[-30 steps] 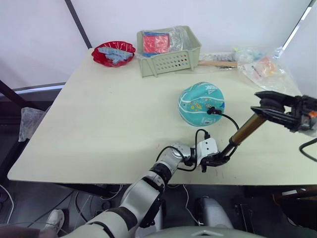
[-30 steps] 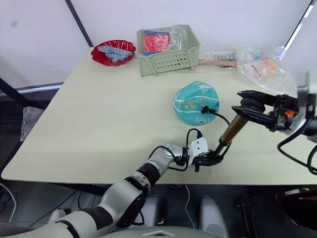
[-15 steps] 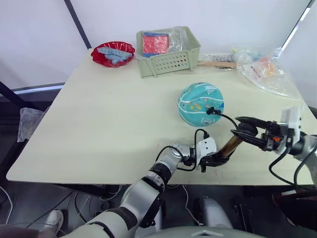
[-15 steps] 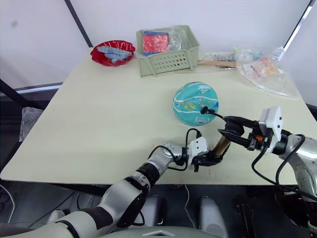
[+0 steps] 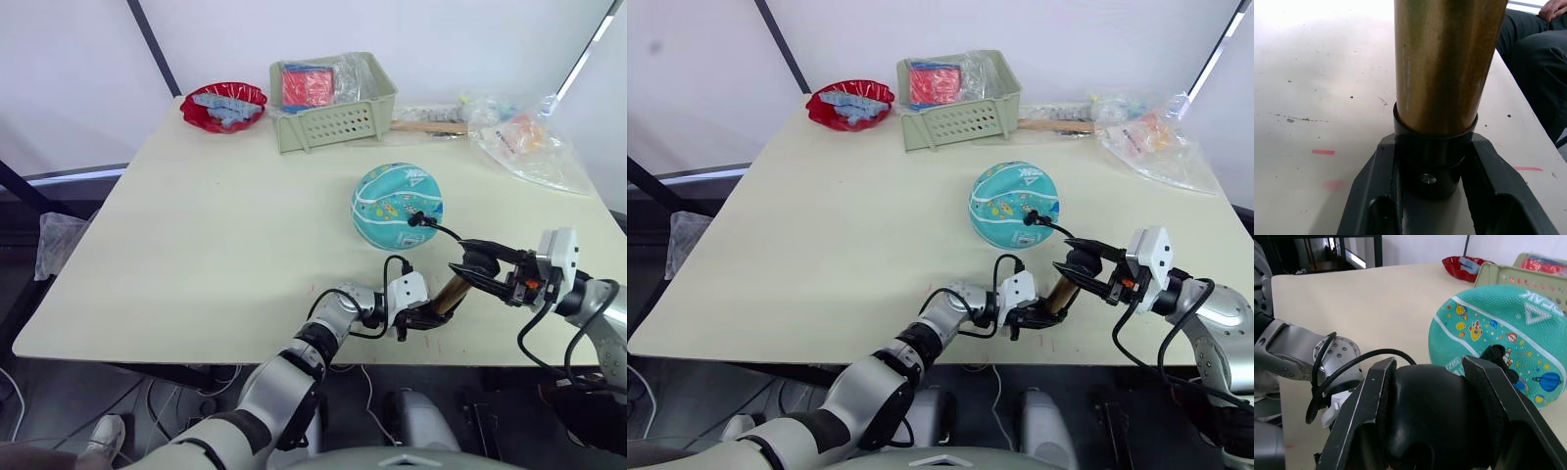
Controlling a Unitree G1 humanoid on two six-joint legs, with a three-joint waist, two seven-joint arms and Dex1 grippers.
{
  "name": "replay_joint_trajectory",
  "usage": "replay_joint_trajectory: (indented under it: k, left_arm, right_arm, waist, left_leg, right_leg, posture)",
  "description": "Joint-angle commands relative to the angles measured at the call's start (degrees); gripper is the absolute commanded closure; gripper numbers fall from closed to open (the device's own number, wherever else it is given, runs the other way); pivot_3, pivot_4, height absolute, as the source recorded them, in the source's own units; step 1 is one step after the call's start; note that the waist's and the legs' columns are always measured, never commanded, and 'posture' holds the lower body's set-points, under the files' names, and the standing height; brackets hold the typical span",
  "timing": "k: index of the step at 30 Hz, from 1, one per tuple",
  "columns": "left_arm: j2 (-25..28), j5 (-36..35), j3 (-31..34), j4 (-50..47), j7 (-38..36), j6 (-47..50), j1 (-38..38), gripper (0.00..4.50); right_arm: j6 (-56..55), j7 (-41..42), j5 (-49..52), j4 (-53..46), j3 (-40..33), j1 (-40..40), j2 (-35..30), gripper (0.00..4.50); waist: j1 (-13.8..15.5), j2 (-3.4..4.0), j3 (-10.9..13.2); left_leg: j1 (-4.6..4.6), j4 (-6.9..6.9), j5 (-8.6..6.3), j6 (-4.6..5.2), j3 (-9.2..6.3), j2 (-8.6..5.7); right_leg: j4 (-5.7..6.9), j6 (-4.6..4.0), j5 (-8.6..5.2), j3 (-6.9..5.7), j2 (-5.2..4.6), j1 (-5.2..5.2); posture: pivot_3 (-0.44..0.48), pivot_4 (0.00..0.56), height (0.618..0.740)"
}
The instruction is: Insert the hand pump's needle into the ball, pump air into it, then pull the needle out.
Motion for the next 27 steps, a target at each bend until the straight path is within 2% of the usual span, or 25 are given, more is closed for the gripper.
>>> replay_joint_trajectory:
  k: [1,17,27]
  left_arm:
    - [0.5,0.3,0.1,2.3,0.0,0.5,1.0,3.35]
    - [0.0,1.0,-0.4,3.5,0.4,-0.4,0.7,3.35]
    - [0.4,1.1,-0.4,4.0,-0.1,-0.4,0.0,3.35]
  right_arm:
    - [2.9,0.5,4.3,-3.7,-3.7,-1.3,-2.2,2.82]
    - [15.7,0.2,19.0,-7.1,-17.7,-11.5,-13.5,2.82]
    - [21.5,-1.8,25.6,-6.1,-21.0,-17.6,-16.5,2.82]
  waist:
    - [0.0,0.08,0.1]
    - [0.1,0.3,0.2]
    - [0.0,0.31,0.2]
  left_leg:
    - [-0.02,0.0,0.0,0.0,0.01,0.0]
    - [-0.06,0.0,0.0,0.0,0.03,-0.03]
    - [-0.07,0.0,0.0,0.0,0.02,-0.04]
  right_leg:
    - [0.0,0.0,0.0,0.0,-0.01,-0.01]
    - [-0.01,0.0,0.0,0.04,-0.04,-0.05]
    - [0.0,0.0,0.0,0.05,-0.03,-0.07]
  posture:
    - [0.0,0.15,0.735]
    - [0.0,0.15,0.735]
    - [0.0,0.15,0.735]
